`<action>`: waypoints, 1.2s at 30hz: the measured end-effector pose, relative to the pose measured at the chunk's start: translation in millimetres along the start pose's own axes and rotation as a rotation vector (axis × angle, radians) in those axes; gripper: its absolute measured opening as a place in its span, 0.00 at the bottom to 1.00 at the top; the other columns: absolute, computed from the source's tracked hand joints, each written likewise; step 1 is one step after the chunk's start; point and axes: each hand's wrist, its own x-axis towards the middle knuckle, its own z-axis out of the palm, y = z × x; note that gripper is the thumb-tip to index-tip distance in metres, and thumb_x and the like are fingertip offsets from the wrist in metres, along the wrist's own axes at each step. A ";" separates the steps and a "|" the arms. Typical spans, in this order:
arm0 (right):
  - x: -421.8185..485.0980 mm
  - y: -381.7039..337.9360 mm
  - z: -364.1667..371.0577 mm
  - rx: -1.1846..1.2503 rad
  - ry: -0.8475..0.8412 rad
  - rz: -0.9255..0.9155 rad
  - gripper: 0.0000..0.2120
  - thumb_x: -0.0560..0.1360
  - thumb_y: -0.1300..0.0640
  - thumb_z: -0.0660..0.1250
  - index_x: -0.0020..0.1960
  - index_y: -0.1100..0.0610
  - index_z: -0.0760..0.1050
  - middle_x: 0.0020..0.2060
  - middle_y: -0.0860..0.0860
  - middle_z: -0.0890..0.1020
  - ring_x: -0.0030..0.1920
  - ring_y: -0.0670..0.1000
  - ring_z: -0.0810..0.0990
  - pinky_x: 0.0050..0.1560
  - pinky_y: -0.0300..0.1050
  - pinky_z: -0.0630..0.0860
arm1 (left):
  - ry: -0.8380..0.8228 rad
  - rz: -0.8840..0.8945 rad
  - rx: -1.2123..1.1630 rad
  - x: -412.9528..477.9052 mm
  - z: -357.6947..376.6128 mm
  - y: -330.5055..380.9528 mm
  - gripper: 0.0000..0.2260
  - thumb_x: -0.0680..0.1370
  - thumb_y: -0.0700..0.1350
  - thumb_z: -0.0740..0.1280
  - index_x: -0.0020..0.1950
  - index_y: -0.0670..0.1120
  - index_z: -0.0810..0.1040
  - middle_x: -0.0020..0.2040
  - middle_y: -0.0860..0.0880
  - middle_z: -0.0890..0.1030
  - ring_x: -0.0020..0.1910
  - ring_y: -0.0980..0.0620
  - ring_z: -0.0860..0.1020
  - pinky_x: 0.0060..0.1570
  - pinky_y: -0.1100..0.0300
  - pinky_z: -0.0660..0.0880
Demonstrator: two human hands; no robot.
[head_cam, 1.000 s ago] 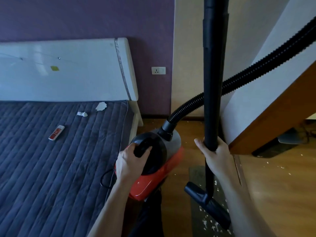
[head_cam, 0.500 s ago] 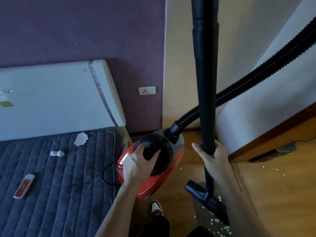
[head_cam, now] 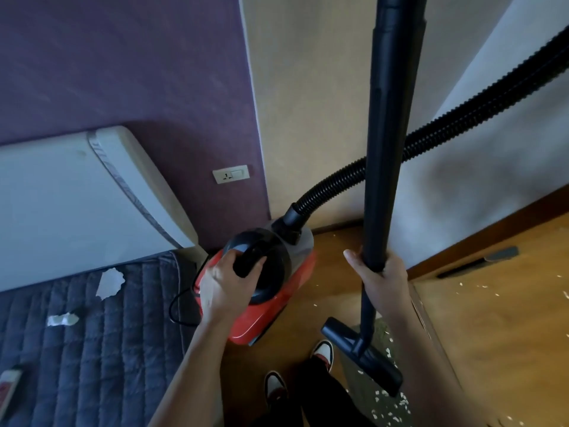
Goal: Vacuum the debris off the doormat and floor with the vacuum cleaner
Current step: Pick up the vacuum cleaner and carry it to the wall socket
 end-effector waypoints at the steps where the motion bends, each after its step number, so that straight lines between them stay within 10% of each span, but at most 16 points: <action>1: 9.1 1.5 -3.3 0.003 -0.008 -0.001 0.18 0.74 0.48 0.74 0.37 0.60 0.72 0.25 0.46 0.72 0.28 0.50 0.73 0.32 0.34 0.70 | -0.005 0.007 0.009 5.6 4.9 3.9 0.15 0.72 0.60 0.72 0.43 0.49 0.79 0.35 0.54 0.80 0.35 0.53 0.80 0.36 0.56 0.80; 17: 132.3 90.7 -34.4 0.028 0.034 0.122 0.16 0.76 0.50 0.73 0.43 0.63 0.75 0.35 0.64 0.79 0.36 0.60 0.79 0.35 0.36 0.75 | -0.153 0.044 0.111 87.3 119.8 34.6 0.13 0.72 0.55 0.75 0.40 0.49 0.75 0.33 0.52 0.79 0.33 0.51 0.79 0.34 0.54 0.78; 36: 270.1 388.2 33.6 -0.016 0.221 -0.171 0.15 0.80 0.55 0.71 0.43 0.66 0.74 0.34 0.62 0.76 0.35 0.58 0.76 0.38 0.42 0.74 | -0.408 0.166 0.054 168.4 436.2 -139.6 0.11 0.74 0.56 0.73 0.49 0.51 0.78 0.40 0.55 0.81 0.38 0.56 0.80 0.38 0.63 0.74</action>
